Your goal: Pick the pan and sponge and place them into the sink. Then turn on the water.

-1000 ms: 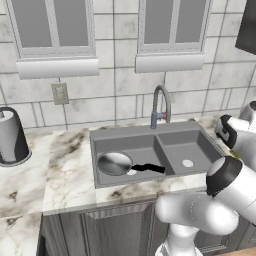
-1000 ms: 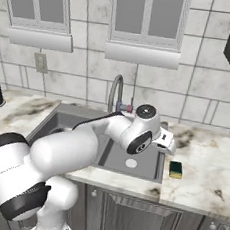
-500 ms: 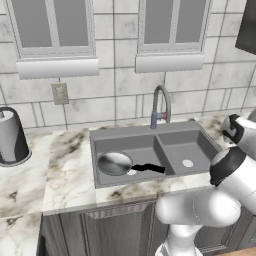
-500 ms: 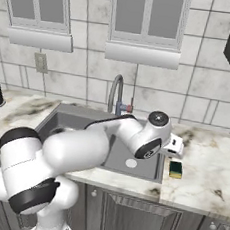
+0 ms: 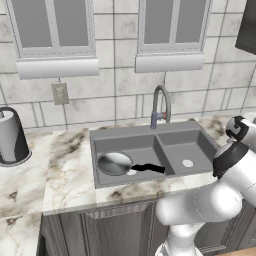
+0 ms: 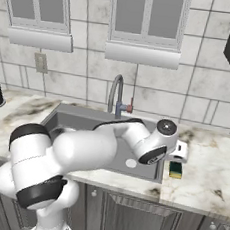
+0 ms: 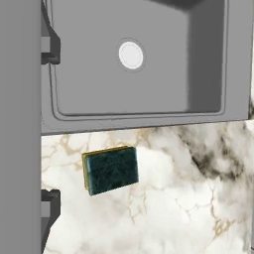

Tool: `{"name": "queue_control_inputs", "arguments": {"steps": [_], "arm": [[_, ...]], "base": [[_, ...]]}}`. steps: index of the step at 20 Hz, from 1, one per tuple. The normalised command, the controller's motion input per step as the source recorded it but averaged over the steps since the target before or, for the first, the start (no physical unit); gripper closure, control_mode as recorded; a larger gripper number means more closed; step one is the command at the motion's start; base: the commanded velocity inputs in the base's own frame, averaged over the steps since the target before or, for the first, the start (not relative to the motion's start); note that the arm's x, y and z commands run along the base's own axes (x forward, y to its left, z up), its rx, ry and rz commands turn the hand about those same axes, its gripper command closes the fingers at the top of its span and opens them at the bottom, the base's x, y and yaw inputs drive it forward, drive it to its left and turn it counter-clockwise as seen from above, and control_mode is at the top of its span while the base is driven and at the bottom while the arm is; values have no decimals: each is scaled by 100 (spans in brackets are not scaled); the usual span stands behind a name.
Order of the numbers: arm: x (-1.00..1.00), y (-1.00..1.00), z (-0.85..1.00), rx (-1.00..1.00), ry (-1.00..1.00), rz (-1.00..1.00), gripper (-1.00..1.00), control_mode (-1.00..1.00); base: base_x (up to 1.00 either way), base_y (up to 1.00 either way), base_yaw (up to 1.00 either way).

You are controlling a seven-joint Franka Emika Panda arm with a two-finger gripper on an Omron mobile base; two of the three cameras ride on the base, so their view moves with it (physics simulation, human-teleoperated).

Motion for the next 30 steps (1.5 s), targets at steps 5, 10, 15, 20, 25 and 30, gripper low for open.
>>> {"name": "queue_control_inputs", "arguments": {"steps": [5,10,15,20,25,30], "arm": [[0,-20,-25,0,0,8,-100,-100],[0,-20,-24,0,0,7,-100,-100],[0,-16,-19,0,0,7,-100,-100],[6,-15,-13,0,0,5,-100,-100],[18,-10,-11,0,1,3,-100,-100],[24,-5,-15,0,2,3,-100,-100]], "base": [[0,0,0],[0,0,0],[0,0,0],[0,0,0],[0,0,0],[0,0,0]]}}
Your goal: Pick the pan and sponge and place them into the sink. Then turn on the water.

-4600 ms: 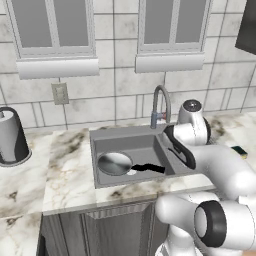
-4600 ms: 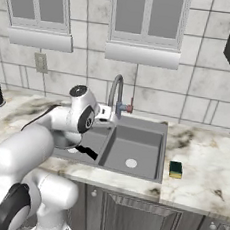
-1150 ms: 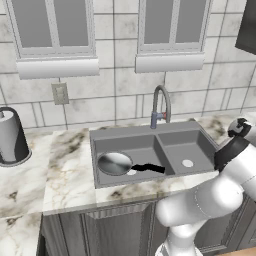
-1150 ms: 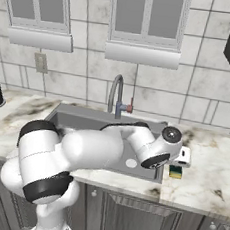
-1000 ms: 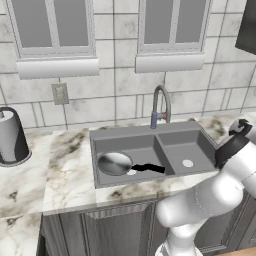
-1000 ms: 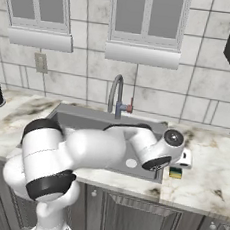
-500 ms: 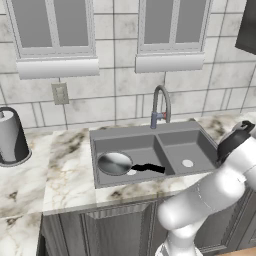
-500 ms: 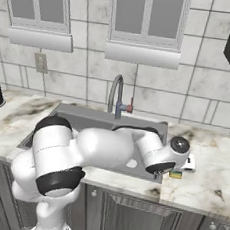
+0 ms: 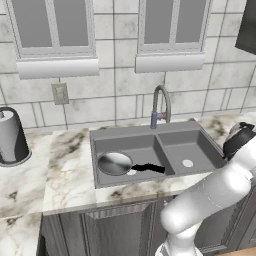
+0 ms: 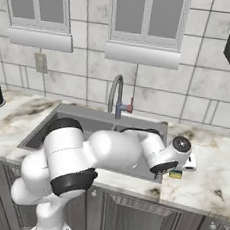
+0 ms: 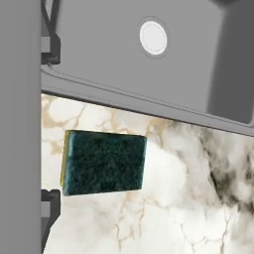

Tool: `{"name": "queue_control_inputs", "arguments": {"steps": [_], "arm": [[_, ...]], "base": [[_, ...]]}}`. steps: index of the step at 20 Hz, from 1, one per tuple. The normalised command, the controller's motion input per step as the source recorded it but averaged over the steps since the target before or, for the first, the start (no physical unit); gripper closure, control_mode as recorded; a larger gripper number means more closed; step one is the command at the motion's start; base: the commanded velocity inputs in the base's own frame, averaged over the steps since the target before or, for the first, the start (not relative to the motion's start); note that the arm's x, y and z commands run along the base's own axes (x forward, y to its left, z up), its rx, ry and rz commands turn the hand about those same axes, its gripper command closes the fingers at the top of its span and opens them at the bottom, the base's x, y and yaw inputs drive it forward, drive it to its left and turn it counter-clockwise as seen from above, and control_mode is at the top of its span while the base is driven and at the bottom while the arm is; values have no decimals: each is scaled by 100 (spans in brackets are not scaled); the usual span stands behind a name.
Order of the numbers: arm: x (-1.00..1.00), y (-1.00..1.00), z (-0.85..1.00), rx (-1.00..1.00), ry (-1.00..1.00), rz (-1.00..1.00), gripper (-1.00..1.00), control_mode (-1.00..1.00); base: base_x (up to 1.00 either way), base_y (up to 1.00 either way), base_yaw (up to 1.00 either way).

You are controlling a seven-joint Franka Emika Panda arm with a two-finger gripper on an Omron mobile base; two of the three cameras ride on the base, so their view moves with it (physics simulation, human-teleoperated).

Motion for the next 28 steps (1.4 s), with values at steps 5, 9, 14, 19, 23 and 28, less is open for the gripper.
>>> {"name": "queue_control_inputs", "arguments": {"steps": [5,9,14,19,23,28], "arm": [[13,-9,-18,0,1,5,-100,-100],[8,-15,-16,0,0,5,-100,-100],[8,-14,-18,0,0,5,-100,-100],[8,-10,-20,0,0,4,-100,-100],[11,-4,-24,0,0,4,100,-100],[7,-6,-19,0,0,4,100,-100]], "base": [[0,0,0],[0,0,0],[0,0,0],[0,0,0],[0,0,0],[0,0,0]]}}
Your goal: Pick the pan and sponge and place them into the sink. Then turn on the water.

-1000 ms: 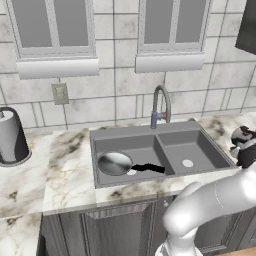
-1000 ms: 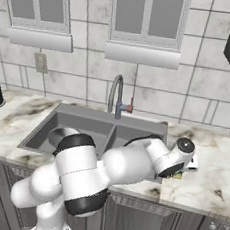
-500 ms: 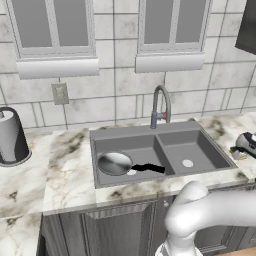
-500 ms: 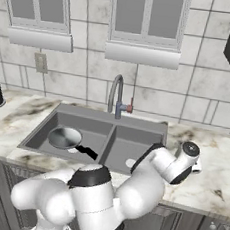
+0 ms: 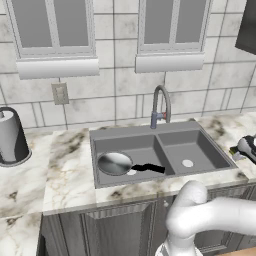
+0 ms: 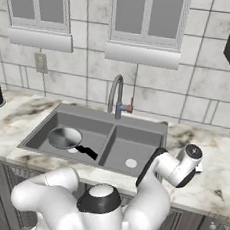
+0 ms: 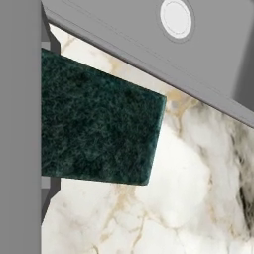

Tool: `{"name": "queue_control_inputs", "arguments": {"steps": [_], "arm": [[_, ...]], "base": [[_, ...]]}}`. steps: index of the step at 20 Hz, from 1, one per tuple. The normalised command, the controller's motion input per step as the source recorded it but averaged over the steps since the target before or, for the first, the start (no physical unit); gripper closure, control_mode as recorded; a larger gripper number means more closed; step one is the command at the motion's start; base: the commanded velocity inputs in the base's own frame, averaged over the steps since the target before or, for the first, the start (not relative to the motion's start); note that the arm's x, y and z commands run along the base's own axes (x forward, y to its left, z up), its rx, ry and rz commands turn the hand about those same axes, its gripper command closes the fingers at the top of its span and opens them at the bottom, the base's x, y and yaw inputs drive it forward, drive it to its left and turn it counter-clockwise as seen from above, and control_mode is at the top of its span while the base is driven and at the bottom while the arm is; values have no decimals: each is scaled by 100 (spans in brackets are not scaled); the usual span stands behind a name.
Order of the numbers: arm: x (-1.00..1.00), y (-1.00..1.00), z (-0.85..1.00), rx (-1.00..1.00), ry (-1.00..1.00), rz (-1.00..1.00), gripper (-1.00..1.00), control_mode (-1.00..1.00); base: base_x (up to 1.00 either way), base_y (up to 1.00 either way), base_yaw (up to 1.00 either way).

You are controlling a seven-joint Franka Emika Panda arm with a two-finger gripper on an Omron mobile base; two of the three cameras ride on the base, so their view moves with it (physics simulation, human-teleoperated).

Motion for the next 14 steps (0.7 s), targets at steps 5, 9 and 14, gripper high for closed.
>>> {"name": "queue_control_inputs", "arguments": {"steps": [5,9,14], "arm": [[4,-8,-6,0,0,4,100,-100],[0,-2,0,0,0,4,100,-100],[-6,16,29,0,0,9,100,-100]], "base": [[0,0,0],[0,0,0],[0,0,0]]}}
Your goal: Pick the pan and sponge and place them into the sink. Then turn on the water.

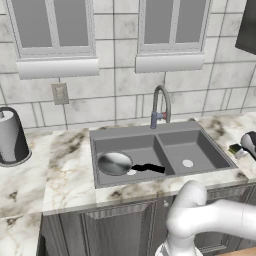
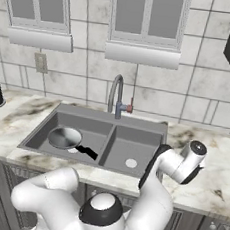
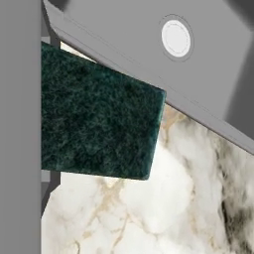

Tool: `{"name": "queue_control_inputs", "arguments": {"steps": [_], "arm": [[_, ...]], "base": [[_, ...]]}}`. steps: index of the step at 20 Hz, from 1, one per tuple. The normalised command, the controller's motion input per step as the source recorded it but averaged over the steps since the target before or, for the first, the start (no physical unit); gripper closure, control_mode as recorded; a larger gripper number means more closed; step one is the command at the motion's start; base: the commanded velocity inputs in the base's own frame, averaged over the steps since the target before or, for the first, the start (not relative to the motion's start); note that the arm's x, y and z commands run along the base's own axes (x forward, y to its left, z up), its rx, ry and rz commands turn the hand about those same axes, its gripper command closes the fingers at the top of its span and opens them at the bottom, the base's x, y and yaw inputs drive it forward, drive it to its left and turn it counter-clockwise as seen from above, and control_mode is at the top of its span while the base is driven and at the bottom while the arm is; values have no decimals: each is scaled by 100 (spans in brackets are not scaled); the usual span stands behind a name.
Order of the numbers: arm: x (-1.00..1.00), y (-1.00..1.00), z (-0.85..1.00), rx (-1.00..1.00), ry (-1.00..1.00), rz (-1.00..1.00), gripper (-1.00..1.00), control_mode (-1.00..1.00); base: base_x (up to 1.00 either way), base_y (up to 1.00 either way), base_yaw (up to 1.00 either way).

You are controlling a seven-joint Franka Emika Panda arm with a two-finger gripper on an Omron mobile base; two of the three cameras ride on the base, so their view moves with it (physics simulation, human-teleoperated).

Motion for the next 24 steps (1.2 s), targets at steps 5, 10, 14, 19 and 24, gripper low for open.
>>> {"name": "queue_control_inputs", "arguments": {"steps": [5,10,14,19,24], "arm": [[-9,59,48,-2,0,15,100,-100],[-1,75,23,-2,0,18,100,-100],[0,83,0,-2,0,18,100,-100],[-1,84,0,-1,0,16,100,-100],[-2,76,0,0,0,14,100,-100]], "base": [[0,0,0],[0,0,0],[0,0,0],[0,0,0],[0,0,0]]}}
